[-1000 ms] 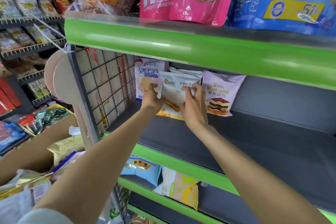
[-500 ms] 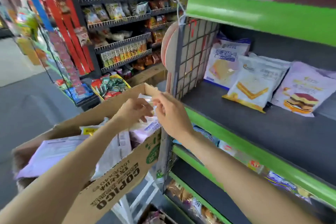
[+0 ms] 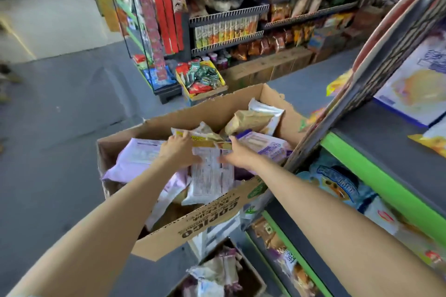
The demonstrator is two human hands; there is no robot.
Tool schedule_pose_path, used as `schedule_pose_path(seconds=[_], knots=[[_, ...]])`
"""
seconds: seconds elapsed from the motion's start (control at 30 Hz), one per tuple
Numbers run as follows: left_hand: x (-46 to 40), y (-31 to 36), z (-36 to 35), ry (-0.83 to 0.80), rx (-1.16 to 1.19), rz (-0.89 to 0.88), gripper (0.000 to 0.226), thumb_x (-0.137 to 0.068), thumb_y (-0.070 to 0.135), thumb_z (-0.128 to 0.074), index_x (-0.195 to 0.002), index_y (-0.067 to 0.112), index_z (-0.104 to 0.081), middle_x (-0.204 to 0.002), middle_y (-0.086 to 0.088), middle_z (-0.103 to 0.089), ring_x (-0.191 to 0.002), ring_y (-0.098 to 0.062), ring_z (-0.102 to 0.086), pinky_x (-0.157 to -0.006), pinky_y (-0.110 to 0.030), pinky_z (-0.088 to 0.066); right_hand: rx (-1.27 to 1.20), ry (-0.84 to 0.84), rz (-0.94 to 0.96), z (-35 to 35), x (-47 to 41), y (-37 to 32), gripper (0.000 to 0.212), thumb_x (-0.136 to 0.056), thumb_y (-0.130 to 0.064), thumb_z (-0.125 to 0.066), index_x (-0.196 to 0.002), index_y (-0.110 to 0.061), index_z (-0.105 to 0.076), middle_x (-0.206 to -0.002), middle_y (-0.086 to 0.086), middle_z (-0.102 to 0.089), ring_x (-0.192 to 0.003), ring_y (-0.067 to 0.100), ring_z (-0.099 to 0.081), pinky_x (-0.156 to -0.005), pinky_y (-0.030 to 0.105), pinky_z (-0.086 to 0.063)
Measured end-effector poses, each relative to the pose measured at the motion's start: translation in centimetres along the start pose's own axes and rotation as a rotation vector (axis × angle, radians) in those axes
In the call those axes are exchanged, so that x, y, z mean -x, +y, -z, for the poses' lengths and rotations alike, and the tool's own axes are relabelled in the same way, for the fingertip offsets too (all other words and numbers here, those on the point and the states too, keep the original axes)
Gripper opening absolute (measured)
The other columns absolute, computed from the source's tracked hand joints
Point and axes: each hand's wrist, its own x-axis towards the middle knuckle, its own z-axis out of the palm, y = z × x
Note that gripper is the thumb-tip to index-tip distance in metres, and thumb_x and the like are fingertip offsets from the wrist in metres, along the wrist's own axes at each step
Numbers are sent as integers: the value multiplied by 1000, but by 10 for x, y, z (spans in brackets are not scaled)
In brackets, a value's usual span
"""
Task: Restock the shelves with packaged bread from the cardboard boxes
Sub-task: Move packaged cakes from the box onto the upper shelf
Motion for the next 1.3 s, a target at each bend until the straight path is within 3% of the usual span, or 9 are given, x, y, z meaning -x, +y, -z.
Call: schedule_pose_path(seconds=[0.17,0.4,0.53,0.7,0.8,0.87,1.03,1.2,1.3], knots=[[3,-10,5,-53,-144,33,102,-62,75,-64,-141,22,-28,-140,-9,-44,-132,-31,-36,-108,-51,-23,-46,-67,-73,-37,-20,-12,135,-70,-32,-81,-143,-17,31,-159,13,1,-145,33,-10,-116,48,-19],[28,-55,20,-240,-320,-176,136,-52,65,-77,-149,30,10,-158,-5,-2,-146,-28,-1,-118,-49,-5,-398,456,-55,-31,8,-12,110,-72,-25,-80,-149,-13,-2,-148,14,-37,-132,33,-41,-104,38,-37],[32,-63,16,33,-407,-251,121,-53,57,-78,-148,33,-6,-135,-8,-37,-127,-28,-33,-108,-39,-27,-778,584,-21,-12,22,-25,77,-70,-22,-82,-131,-11,-37,-132,11,-54,-120,28,-54,-102,38,-44],[41,-60,51,244,334,-110,98,-57,49,-81,-138,23,-31,-117,-5,-49,-111,-26,-49,-92,-41,-42,-1205,500,22,9,37,-32,42,-76,-19,-78,-110,-9,-55,-108,11,-67,-93,25,-66,-78,40,-55],[59,-54,81,168,1209,-225,62,-52,42,-73,-107,15,-61,-94,-5,-63,-88,-22,-59,-85,-40,-48,-1473,199,96,9,54,-41,40,-81,-36,-64,-113,-12,-59,-101,7,-69,-93,20,-63,-71,34,-52],[69,-44,93,21,1494,-226,62,-55,43,-70,-105,8,-66,-101,-17,-66,-91,-30,-61,-94,-47,-46,-1431,171,66,1,60,-54,36,-90,-43,-53,-108,-13,-60,-95,6,-69,-86,19,-62,-68,31,-51],[87,-14,109,-94,1507,-280,53,-67,45,-68,-107,10,-65,-90,-10,-71,-80,-26,-67,-73,-33,-55,-1003,265,27,5,90,-84,43,-100,-31,-37,-131,-3,-49,-131,16,-55,-93,26,-59,-88,40,-47],[106,23,115,-78,1375,-324,31,-74,42,-71,-91,16,-66,-82,-4,-71,-73,-21,-66,-65,-28,-52,-966,377,-9,29,139,-69,35,-97,-39,-39,-72,-20,-56,-67,3,-60,-62,20,-50,-56,27,-40],[122,52,119,-63,1219,-447,28,-68,41,-74,-87,23,-64,-87,-2,-70,-84,-22,-65,-73,-32,-51,-1060,237,113,39,174,-55,63,-75,-75,-50,-105,-22,-69,-101,5,-71,-96,26,-65,-89,44,-51]])
